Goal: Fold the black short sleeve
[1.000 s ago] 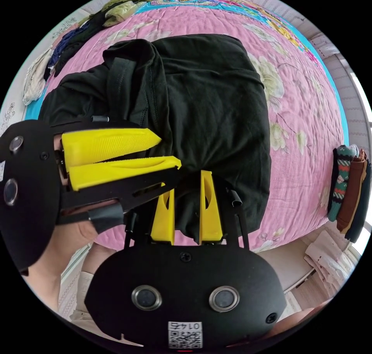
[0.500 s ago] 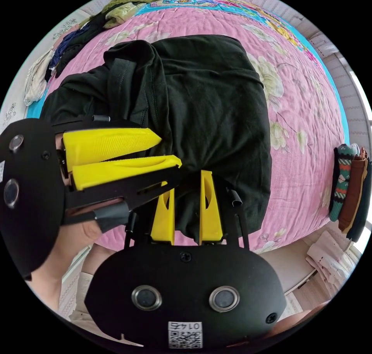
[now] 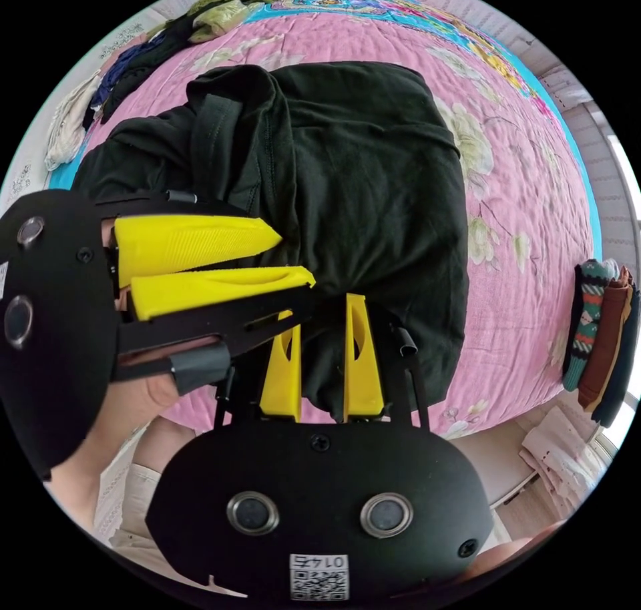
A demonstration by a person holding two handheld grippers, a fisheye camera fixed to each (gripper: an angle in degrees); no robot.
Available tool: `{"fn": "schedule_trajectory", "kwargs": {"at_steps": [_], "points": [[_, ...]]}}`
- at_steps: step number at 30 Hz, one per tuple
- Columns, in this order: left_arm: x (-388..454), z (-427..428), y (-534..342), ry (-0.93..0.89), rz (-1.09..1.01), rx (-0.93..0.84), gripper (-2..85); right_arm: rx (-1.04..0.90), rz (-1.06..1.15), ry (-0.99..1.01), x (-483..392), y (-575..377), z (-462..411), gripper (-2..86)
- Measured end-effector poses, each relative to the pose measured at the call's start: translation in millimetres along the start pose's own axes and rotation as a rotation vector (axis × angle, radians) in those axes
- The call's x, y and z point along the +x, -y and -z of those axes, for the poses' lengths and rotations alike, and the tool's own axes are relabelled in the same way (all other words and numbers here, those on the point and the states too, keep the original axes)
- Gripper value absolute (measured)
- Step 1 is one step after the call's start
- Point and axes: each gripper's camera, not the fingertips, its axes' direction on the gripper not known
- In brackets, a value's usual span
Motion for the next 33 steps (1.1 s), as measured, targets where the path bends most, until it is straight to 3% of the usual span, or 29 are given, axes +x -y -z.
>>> {"fn": "schedule_trajectory", "kwargs": {"at_steps": [19,33], "points": [[19.4,-11.9,3.2,0.047,-0.023,-0.019,8.9,0.005,0.023,-0.007,21.8,15.8,-4.5,10.9],[31.7,-18.1,-5.7,0.063,-0.213,-0.046,8.2,-0.064,0.078,0.014,47.5,40.7,-14.6,10.3]]}}
